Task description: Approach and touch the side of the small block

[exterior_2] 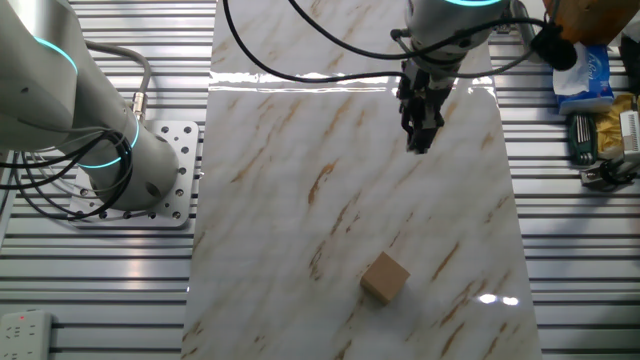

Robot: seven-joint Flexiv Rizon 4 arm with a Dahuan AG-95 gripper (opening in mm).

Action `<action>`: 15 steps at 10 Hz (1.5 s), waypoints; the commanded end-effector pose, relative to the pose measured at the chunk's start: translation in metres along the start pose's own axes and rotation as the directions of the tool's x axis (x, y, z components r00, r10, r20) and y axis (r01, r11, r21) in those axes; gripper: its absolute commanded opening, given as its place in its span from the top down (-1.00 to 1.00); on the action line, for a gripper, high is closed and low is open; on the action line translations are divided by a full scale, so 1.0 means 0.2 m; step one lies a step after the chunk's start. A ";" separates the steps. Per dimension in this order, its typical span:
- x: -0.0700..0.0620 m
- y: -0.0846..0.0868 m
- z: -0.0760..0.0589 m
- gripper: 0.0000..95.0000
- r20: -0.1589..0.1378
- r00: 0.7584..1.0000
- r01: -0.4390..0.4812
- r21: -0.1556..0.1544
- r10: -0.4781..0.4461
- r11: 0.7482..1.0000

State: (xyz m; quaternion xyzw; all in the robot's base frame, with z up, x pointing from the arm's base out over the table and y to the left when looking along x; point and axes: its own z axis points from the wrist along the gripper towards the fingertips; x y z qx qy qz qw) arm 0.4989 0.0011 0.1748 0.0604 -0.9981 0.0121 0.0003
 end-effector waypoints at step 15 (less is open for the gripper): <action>-0.01 -0.01 0.02 1.00 -0.042 0.052 0.994 0.098 -0.998 0.047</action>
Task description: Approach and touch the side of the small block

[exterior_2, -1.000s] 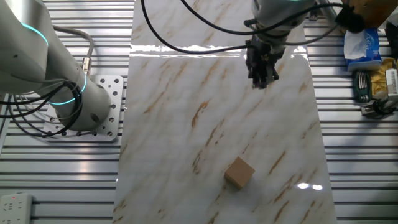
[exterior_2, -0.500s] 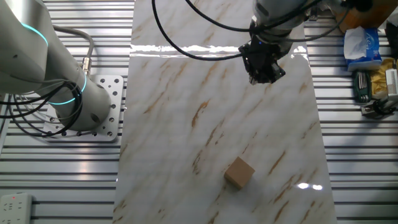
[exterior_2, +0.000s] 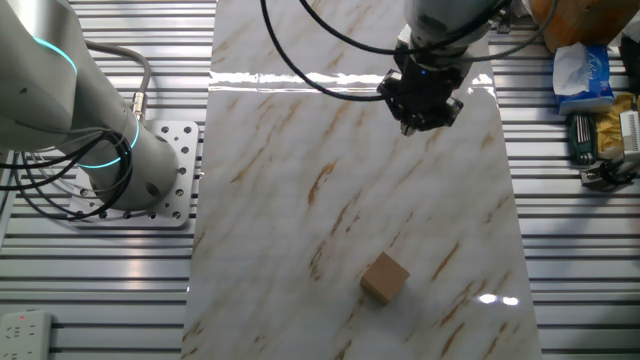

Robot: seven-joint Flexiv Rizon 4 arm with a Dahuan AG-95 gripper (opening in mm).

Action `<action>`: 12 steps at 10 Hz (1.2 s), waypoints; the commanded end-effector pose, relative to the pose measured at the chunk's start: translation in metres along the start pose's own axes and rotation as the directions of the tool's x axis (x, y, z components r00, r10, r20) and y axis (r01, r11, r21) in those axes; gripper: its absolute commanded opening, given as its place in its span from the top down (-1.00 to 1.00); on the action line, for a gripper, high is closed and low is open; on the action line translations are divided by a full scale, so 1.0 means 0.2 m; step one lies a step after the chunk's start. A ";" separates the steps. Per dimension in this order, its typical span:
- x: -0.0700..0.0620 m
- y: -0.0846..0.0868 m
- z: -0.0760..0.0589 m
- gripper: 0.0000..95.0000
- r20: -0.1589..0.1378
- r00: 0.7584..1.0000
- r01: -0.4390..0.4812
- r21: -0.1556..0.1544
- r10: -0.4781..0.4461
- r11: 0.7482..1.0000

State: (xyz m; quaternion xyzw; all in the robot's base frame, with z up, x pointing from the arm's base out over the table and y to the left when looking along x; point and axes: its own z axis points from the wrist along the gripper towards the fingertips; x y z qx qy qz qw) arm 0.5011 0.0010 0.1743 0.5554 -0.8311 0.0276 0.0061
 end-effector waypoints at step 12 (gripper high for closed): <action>-0.16 -0.28 -0.07 1.00 -0.139 -0.018 0.991 0.131 -0.990 -0.037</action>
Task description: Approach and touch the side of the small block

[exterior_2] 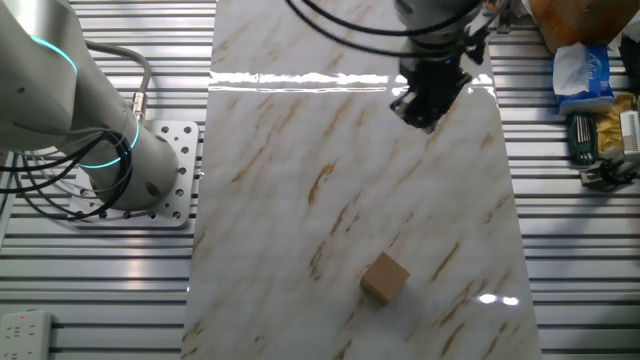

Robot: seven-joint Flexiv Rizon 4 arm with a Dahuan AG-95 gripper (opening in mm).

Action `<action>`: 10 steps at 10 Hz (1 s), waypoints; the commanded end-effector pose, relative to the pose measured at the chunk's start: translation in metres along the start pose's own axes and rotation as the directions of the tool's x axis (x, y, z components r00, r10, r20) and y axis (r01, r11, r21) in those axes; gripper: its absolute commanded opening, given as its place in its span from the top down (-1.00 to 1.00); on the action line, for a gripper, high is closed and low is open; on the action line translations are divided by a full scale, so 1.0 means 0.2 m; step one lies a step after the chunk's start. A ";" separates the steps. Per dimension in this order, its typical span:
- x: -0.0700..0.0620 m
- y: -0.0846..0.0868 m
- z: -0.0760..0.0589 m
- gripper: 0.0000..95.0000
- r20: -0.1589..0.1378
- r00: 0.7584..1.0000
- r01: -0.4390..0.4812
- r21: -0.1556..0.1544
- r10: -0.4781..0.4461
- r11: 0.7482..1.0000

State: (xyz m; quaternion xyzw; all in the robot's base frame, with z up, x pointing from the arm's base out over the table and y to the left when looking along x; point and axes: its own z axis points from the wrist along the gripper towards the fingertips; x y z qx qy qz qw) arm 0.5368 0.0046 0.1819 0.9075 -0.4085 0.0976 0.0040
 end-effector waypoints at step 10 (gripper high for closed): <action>0.10 -0.11 0.07 1.00 0.102 0.891 0.433 0.103 -0.443 0.895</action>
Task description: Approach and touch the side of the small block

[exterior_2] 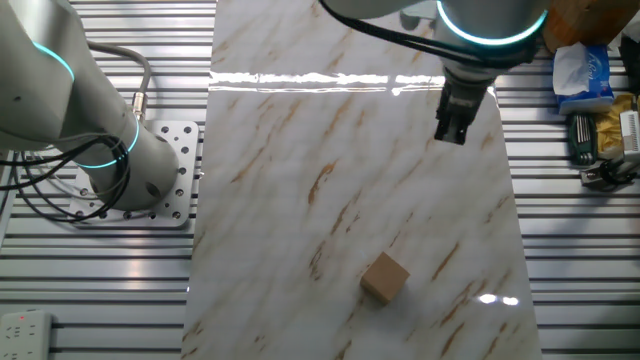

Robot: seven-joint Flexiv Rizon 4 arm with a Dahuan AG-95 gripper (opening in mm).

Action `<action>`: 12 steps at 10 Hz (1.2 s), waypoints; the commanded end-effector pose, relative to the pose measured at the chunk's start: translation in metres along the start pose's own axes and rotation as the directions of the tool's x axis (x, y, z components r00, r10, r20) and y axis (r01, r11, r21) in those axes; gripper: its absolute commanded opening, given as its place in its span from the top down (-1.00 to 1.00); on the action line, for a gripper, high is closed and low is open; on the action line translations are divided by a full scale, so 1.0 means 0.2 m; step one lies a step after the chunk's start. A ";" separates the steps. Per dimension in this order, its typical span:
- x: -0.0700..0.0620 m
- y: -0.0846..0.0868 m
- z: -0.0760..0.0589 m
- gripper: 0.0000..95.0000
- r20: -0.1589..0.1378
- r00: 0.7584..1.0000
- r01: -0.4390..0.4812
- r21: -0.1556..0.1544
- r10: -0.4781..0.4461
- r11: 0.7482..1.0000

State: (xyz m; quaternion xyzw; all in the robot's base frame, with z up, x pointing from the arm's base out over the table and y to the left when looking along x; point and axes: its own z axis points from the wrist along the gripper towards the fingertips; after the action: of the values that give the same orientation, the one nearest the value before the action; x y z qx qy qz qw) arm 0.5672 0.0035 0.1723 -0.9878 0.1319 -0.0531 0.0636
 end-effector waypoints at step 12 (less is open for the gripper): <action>-0.02 0.03 0.05 1.00 -0.012 0.968 -0.249 -0.128 0.249 0.960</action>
State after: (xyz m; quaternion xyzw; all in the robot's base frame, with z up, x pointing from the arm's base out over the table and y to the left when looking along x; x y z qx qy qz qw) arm 0.5639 0.0010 0.1619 -0.9643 0.2627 -0.0331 0.0035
